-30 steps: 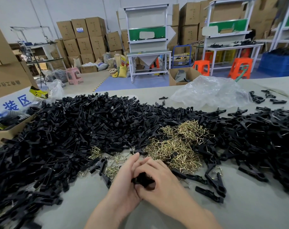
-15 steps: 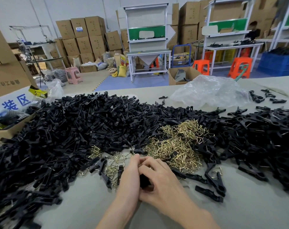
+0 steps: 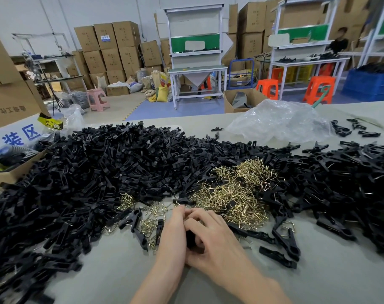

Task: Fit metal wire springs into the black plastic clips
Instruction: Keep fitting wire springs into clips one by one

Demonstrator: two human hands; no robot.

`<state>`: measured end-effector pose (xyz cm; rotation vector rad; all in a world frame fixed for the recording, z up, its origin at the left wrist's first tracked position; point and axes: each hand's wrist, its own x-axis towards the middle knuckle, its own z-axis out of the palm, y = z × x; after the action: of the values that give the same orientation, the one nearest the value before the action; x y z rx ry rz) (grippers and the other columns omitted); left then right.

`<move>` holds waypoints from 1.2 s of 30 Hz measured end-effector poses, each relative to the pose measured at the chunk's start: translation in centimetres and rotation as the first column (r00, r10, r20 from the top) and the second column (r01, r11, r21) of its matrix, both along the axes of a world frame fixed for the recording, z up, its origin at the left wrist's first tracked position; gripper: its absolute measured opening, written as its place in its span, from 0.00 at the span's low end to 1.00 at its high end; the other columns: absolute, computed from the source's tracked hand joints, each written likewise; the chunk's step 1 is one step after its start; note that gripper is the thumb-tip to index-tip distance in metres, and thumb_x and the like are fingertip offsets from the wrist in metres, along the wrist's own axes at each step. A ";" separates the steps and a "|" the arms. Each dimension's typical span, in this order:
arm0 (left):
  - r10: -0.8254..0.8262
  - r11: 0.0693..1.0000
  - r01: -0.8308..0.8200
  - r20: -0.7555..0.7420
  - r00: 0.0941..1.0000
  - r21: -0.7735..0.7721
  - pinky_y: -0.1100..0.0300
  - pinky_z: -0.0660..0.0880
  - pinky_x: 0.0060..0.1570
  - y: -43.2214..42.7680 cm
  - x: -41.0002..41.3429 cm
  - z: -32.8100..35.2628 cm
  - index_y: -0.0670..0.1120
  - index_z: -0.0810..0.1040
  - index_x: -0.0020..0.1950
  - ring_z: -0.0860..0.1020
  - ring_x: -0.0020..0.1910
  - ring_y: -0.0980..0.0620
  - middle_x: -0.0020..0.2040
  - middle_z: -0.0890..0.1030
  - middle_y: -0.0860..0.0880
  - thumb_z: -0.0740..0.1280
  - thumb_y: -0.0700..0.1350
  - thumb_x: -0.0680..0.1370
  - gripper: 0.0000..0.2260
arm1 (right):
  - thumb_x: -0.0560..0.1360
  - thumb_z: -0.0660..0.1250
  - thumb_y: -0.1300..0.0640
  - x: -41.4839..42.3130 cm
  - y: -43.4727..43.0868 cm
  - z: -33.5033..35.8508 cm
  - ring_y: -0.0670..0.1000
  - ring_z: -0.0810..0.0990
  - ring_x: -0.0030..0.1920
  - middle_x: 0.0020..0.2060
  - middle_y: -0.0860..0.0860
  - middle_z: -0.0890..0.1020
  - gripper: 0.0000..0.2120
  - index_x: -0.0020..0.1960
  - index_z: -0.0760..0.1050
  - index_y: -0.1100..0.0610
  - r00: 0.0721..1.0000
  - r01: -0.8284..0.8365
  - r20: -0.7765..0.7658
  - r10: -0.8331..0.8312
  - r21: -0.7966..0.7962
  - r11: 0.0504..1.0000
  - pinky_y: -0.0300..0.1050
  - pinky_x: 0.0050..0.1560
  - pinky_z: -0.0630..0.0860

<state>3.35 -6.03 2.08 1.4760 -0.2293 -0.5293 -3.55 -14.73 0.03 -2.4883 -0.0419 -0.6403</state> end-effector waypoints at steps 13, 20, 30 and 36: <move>-0.085 0.979 0.064 -0.105 0.991 -0.195 0.51 0.82 0.45 0.3 0.8 0.0 0.45 0.79 0.60 0.85 0.48 0.44 0.50 0.86 0.39 0.57 0.64 0.78 0.26 | 0.81 0.57 0.38 -0.4 -0.8 0.1 0.38 0.71 0.60 0.58 0.35 0.73 0.13 0.62 0.73 0.41 0.984 0.133 0.111 -0.137 0.048 0.990 0.38 0.62 0.71; -0.114 0.972 0.125 0.066 0.991 -0.197 0.58 0.80 0.38 0.7 -0.2 -0.3 0.54 0.79 0.59 0.85 0.48 0.42 0.49 0.86 0.39 0.59 0.71 0.70 0.27 | 0.80 0.52 0.31 -1.3 -1.8 0.4 0.35 0.74 0.55 0.52 0.32 0.73 0.21 0.62 0.74 0.41 0.971 0.209 0.092 -0.221 0.119 0.971 0.31 0.54 0.72; -0.112 0.976 0.153 0.243 0.963 -0.156 0.55 0.80 0.43 1.4 -1.4 -0.4 0.47 0.77 0.62 0.83 0.43 0.43 0.43 0.84 0.38 0.57 0.59 0.78 0.22 | 0.74 0.71 0.45 -4.6 -12.4 10.5 0.47 0.83 0.51 0.52 0.50 0.84 0.16 0.53 0.77 0.55 0.721 -0.212 0.206 -0.662 0.974 0.073 0.38 0.46 0.81; 0.018 0.995 -0.066 0.531 0.847 0.072 0.57 0.77 0.43 1.4 -0.9 -0.8 0.55 0.79 0.55 0.81 0.38 0.52 0.40 0.84 0.51 0.55 0.54 0.84 0.13 | 0.78 0.69 0.52 -3.5 -11.3 8.8 0.51 0.84 0.53 0.57 0.56 0.83 0.18 0.64 0.75 0.61 0.905 -0.032 0.058 -0.422 0.997 0.070 0.41 0.50 0.83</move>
<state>2.43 -4.68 1.27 1.6894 -0.6140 -0.0801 -7.03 -26.08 8.81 -0.9359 0.4917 -0.8126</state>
